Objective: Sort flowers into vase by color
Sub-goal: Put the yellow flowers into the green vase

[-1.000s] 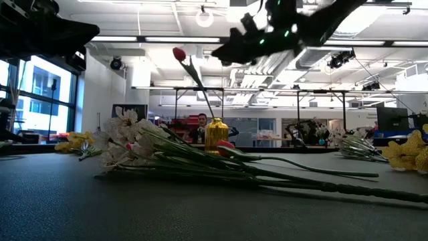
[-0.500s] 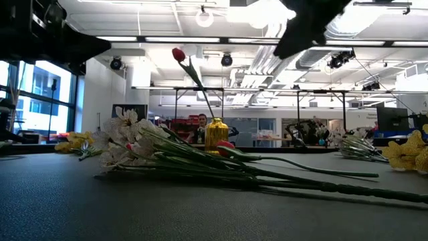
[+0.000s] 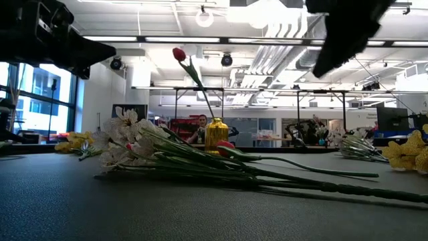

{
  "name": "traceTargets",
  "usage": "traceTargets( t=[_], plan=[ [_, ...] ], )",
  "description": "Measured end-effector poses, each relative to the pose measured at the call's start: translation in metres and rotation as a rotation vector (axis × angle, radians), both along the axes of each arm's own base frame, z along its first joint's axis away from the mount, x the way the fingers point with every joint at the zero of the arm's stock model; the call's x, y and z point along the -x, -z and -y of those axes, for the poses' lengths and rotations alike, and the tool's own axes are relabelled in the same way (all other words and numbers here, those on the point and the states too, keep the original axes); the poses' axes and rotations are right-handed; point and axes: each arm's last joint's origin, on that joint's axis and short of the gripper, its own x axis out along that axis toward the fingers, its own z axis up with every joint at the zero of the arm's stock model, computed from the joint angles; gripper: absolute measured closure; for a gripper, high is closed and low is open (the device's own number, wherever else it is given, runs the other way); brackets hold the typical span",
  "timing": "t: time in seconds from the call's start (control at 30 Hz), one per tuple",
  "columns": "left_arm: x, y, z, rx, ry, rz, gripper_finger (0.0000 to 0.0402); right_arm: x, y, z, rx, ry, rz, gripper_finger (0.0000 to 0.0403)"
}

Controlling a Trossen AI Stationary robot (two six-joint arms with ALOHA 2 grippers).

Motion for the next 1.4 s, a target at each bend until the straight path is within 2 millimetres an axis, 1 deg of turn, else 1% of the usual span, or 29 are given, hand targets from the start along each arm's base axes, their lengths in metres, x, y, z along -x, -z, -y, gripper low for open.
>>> traceTargets(
  t=[0.13,0.23,0.27,0.37,0.43,0.47,0.53,0.6,0.7,0.83,0.9,1.0,1.1,1.23,1.4],
  plan=[
    [-0.002,0.0,0.0,0.022,0.004,0.004,0.0402,-0.002,0.014,-0.007,-0.007,0.007,-0.076,0.0285],
    [-0.004,0.002,0.001,0.215,0.037,0.018,0.0401,-0.004,0.022,-0.009,0.009,0.012,-0.117,0.0285],
    [-0.005,0.002,0.002,0.247,0.041,0.025,0.0401,-0.005,0.025,-0.009,0.015,0.013,-0.129,0.0285],
    [-0.005,-0.007,0.0,0.174,-0.02,0.109,0.0401,-0.009,0.032,-0.011,0.029,0.012,-0.155,0.0285],
    [-0.005,-0.013,-0.002,0.173,-0.07,0.163,0.0401,-0.01,0.036,-0.012,0.037,0.013,-0.169,0.0285],
    [-0.005,-0.015,-0.002,0.165,-0.074,0.161,0.0401,-0.011,0.038,-0.012,0.046,0.01,-0.176,0.0285],
    [-0.009,-0.021,-0.001,0.126,-0.071,0.119,0.0401,-0.013,0.041,-0.012,0.08,-0.007,-0.189,0.0285],
    [-0.015,-0.031,0.002,0.112,-0.09,0.075,0.0401,-0.014,0.043,-0.011,0.127,-0.018,-0.193,0.0285],
    [-0.027,-0.046,0.007,0.084,-0.22,-0.054,0.0401,-0.016,0.046,-0.01,0.207,-0.037,-0.2,0.0285],
    [-0.049,-0.066,0.018,0.039,-0.399,-0.22,0.0401,-0.018,0.046,-0.009,0.297,-0.063,-0.199,0.0285],
    [-0.061,-0.074,0.025,0.04,-0.452,-0.276,0.0402,-0.018,0.046,-0.008,0.341,-0.086,-0.205,0.0285],
    [-0.076,-0.081,0.035,0.081,-0.481,-0.359,0.0402,-0.019,0.045,-0.005,0.414,-0.112,-0.218,0.0285],
    [-0.085,-0.083,0.043,0.16,-0.52,-0.434,0.0402,-0.022,0.044,0.001,0.475,-0.108,-0.228,0.0285],
    [-0.088,-0.075,0.05,0.3,-0.59,-0.522,0.0401,-0.025,0.043,0.011,0.549,-0.086,-0.238,0.0285],
    [-0.082,-0.057,0.052,0.507,-0.697,-0.63,0.0398,-0.022,0.058,0.026,0.682,-0.045,-0.245,0.0285]
  ],
)
